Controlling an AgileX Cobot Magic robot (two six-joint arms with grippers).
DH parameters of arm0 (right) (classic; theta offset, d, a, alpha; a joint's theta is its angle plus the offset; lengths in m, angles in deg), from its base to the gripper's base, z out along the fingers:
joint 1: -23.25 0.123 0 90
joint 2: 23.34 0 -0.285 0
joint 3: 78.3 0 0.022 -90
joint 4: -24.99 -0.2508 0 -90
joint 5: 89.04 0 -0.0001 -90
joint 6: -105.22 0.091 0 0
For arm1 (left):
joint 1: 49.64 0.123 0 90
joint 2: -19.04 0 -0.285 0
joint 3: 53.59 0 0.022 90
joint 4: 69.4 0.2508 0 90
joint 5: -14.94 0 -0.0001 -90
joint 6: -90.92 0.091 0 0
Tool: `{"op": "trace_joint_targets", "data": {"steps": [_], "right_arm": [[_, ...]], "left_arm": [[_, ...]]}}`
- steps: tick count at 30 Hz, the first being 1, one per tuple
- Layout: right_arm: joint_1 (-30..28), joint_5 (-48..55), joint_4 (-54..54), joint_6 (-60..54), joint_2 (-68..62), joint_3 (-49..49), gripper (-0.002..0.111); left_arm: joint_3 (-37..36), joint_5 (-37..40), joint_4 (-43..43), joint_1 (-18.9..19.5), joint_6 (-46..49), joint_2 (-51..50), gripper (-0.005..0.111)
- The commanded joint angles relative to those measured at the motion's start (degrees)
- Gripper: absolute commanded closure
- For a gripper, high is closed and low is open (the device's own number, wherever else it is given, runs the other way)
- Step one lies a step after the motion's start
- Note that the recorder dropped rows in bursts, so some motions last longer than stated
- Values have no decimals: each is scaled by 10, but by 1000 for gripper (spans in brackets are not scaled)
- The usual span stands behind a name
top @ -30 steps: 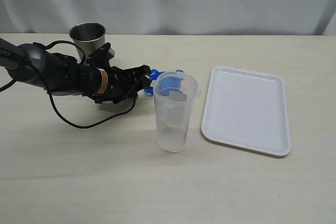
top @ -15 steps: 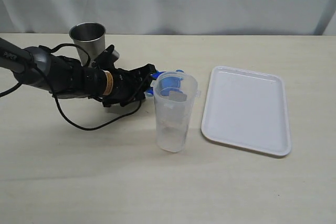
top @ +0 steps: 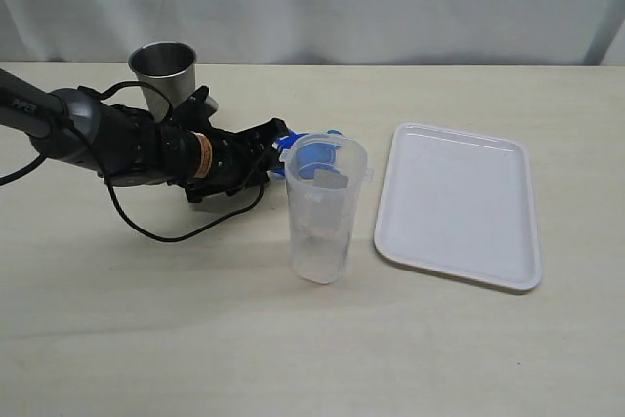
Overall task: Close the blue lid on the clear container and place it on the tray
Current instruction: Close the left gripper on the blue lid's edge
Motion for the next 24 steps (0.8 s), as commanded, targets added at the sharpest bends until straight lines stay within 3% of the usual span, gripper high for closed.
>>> {"op": "trace_joint_targets", "data": {"steps": [1, 10, 17, 24], "right_arm": [[-2, 5, -1, 1, 3, 2, 104], [-2, 5, -1, 1, 3, 2, 104], [-2, 5, -1, 1, 3, 2, 104], [-2, 5, -1, 1, 3, 2, 104]], "left_arm": [[13, -32, -10, -2, -7, -27, 68], [20, -6, -37, -2, -4, -47, 70], [20, -8, -35, -2, 2, -47, 107], [20, -45, -35, 7, 2, -47, 107]]}}
